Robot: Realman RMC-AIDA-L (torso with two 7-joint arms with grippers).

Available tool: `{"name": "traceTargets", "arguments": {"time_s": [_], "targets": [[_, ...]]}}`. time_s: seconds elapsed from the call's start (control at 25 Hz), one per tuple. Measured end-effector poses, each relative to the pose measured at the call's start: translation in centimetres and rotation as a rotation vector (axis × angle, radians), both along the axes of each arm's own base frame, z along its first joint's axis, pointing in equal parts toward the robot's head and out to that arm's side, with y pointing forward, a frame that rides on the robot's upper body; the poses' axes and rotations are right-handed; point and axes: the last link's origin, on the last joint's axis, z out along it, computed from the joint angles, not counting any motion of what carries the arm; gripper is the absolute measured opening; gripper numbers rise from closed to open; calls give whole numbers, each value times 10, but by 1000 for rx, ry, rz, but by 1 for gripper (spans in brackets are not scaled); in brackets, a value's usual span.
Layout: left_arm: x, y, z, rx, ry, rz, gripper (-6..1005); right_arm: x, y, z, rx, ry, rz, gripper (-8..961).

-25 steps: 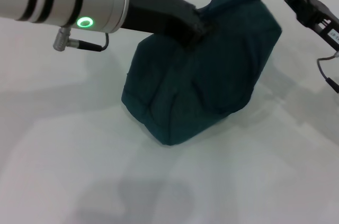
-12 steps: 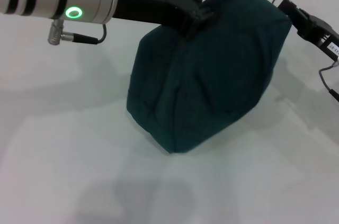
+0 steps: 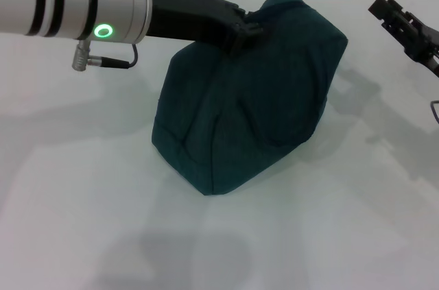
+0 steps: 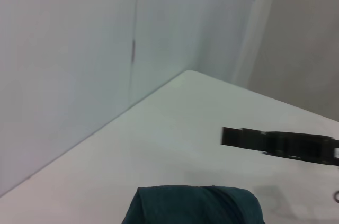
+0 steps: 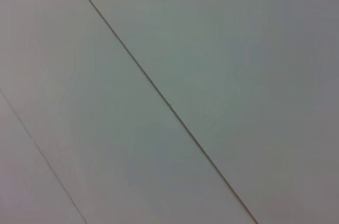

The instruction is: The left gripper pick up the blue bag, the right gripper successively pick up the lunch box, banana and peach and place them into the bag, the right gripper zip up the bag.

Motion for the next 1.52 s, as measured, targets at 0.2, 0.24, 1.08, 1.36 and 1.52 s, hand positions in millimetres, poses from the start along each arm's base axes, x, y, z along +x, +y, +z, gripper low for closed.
{"name": "traceTargets", "arguments": {"time_s": [0.2, 0.24, 1.08, 1.36, 1.52], "targets": [[-3, -5, 8, 12, -69, -42, 141, 4, -6, 6, 13, -7, 21, 412], [-5, -7, 12, 19, -94, -55, 156, 4, -9, 12, 28, -17, 54, 436], [-164, -108, 22, 115, -243, -137, 890, 18, -73, 26, -100, -405, 604, 870], [-205, -130, -5, 71, -223, -50, 894, 36, -81, -4, -143, -551, 553, 870], [-214, -135, -11, 81, -224, -53, 894, 45, -89, -13, -147, -604, 546, 870]]}}
